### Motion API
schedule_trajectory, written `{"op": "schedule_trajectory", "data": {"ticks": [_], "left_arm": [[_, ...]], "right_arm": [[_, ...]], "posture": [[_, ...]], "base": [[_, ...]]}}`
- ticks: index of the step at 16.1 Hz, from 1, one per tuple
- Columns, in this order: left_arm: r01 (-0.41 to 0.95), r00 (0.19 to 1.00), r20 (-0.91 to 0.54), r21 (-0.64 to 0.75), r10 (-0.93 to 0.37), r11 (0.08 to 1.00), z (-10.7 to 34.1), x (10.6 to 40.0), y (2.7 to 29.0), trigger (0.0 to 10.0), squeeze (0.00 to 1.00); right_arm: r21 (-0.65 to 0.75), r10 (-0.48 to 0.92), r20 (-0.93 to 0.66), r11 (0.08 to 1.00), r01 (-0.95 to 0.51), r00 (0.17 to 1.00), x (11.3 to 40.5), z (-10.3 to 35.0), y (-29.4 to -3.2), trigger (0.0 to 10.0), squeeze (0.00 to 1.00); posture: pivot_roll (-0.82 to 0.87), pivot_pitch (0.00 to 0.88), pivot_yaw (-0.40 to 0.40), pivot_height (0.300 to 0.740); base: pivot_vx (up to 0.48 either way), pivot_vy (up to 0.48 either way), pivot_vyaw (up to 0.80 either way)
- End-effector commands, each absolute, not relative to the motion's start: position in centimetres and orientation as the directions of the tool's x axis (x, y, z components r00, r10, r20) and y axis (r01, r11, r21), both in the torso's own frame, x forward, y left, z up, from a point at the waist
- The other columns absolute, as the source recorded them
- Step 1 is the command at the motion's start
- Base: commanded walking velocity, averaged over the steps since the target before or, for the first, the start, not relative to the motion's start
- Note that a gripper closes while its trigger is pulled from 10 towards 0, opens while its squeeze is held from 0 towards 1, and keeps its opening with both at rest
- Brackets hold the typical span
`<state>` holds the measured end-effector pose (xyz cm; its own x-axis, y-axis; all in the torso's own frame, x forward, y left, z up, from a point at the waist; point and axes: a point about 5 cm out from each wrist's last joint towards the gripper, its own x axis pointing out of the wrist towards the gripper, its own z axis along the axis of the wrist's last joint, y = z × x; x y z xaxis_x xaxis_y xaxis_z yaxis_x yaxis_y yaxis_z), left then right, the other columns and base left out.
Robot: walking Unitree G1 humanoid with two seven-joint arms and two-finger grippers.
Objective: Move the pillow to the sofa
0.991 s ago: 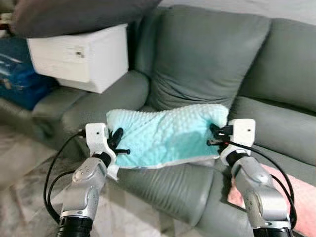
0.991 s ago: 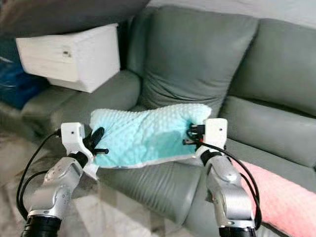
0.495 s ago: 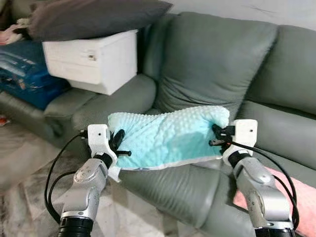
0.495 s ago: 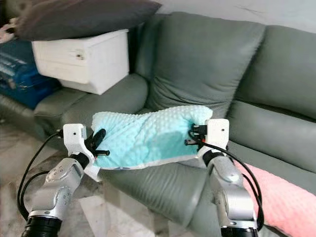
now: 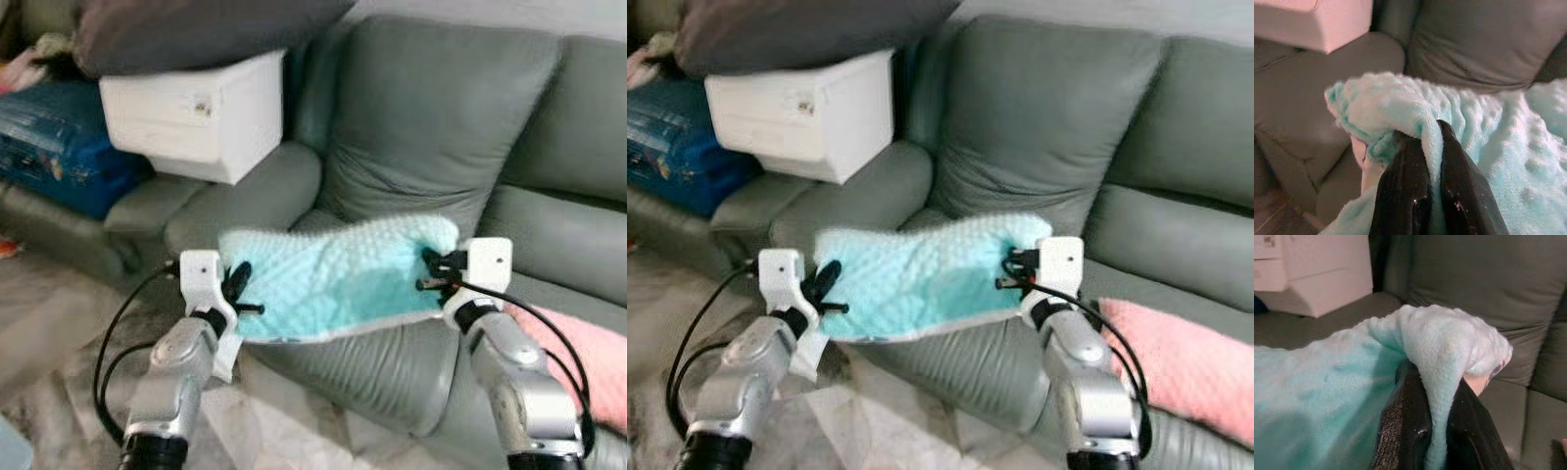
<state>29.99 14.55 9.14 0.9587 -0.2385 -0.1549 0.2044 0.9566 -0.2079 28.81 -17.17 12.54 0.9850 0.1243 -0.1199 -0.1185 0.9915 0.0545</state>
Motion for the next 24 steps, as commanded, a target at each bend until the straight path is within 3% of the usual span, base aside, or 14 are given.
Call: {"op": "schedule_trajectory", "data": {"ticks": [1, 24], "left_arm": [[0.180, 0.968, -0.140, -0.183, -0.207, 0.967, 9.45, 30.06, 15.34, 10.0, 0.00], [0.185, 0.968, -0.131, -0.203, -0.214, 0.961, 9.17, 30.00, 14.93, 10.0, 0.00]], "right_arm": [[0.056, 0.143, -0.075, 0.989, -0.139, 0.987, 29.07, 13.64, -16.44, 10.0, 0.00], [0.049, 0.145, -0.085, 0.989, -0.141, 0.986, 29.10, 13.65, -16.58, 10.0, 0.00]], "posture": [[-0.17, 0.009, -0.003, 0.740], [-0.18, 0.011, -0.010, 0.740]], "base": [[0.000, 0.000, 0.00], [0.000, 0.000, -0.75]]}}
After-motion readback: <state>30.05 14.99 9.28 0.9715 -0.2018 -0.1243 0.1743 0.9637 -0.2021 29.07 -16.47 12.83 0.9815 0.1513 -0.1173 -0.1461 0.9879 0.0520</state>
